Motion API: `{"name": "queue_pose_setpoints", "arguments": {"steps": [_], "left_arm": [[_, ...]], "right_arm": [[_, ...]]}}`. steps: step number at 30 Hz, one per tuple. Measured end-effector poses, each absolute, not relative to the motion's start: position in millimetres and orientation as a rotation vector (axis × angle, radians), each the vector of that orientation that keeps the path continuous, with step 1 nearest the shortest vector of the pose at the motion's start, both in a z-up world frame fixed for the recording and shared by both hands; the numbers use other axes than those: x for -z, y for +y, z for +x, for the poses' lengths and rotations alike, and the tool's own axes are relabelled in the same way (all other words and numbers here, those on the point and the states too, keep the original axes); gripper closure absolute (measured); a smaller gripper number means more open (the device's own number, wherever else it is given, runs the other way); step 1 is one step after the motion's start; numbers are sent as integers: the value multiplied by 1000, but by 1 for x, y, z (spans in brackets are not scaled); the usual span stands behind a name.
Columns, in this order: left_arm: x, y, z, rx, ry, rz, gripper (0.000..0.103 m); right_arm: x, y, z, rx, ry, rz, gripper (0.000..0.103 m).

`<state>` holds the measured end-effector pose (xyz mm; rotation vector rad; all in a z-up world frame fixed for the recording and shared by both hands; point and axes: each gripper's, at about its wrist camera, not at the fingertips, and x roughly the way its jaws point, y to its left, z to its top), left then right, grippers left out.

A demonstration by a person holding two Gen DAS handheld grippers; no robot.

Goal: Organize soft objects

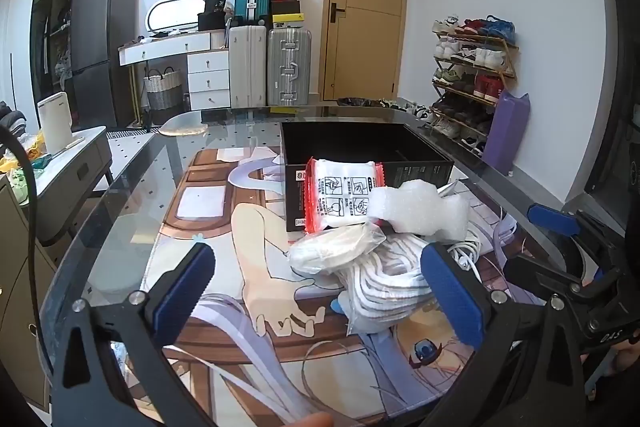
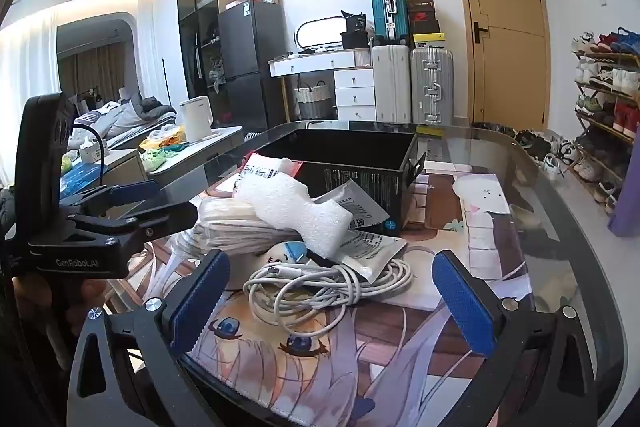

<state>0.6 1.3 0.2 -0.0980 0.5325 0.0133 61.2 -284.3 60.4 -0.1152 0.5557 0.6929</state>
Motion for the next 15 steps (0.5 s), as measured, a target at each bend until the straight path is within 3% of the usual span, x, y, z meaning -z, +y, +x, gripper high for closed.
{"name": "queue_pose_setpoints", "arguments": {"steps": [15], "left_arm": [[-6, 2, -6, -23, 525, -89, 0]], "right_arm": [[-54, -285, 66, -693, 547, -101, 0]]}}
